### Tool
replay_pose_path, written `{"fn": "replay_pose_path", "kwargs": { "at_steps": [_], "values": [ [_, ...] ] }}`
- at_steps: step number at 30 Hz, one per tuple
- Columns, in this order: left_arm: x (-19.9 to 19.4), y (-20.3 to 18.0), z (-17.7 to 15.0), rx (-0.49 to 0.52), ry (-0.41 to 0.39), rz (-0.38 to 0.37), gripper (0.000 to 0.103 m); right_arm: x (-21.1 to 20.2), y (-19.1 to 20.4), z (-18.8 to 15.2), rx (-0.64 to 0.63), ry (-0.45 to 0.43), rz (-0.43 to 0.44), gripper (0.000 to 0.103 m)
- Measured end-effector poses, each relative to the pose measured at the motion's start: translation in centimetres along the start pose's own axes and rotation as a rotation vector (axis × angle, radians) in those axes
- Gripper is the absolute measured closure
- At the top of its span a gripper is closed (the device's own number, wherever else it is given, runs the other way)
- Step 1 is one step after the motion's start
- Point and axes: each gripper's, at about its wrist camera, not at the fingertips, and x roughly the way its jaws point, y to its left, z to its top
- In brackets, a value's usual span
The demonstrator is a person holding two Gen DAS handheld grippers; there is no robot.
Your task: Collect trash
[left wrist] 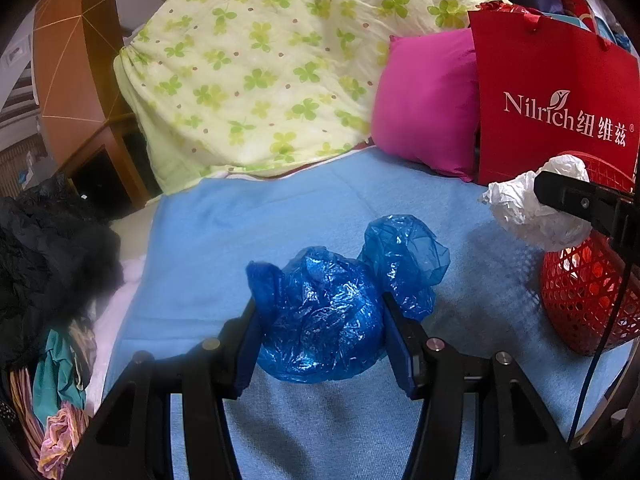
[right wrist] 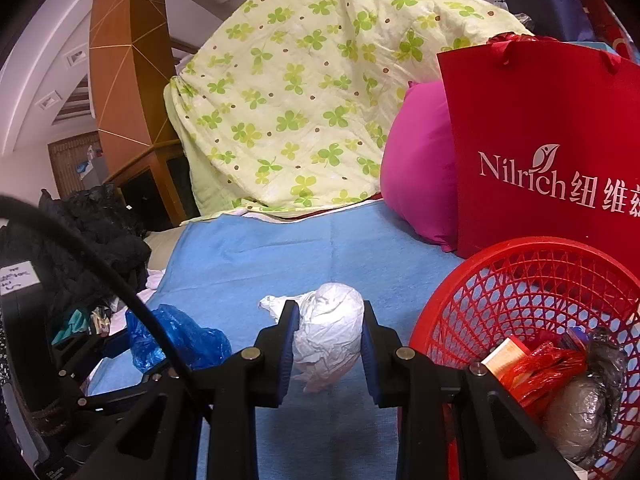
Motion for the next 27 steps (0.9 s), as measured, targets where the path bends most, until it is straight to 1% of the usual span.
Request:
{"fn": "replay_pose_path", "kwargs": {
  "at_steps": [14, 23, 27],
  "values": [
    [0.0, -0.5, 0.2, 0.003, -0.006, 0.005, 0.045, -0.4, 0.0, -0.2, -0.004, -0.009, 0.0, 0.071],
    [-2.4, -1.2, 0.5, -0.001, -0.011, 0.018, 0.045, -1.6, -0.8, 0.3, 0.02, -0.037, 0.008, 0.071],
    [-3.6, -1.6, 1.0, -0.001, -0.013, 0.018, 0.045, -3.1, -1.2, 0.8, 0.029, -0.071, 0.022, 0.071]
  ]
}}
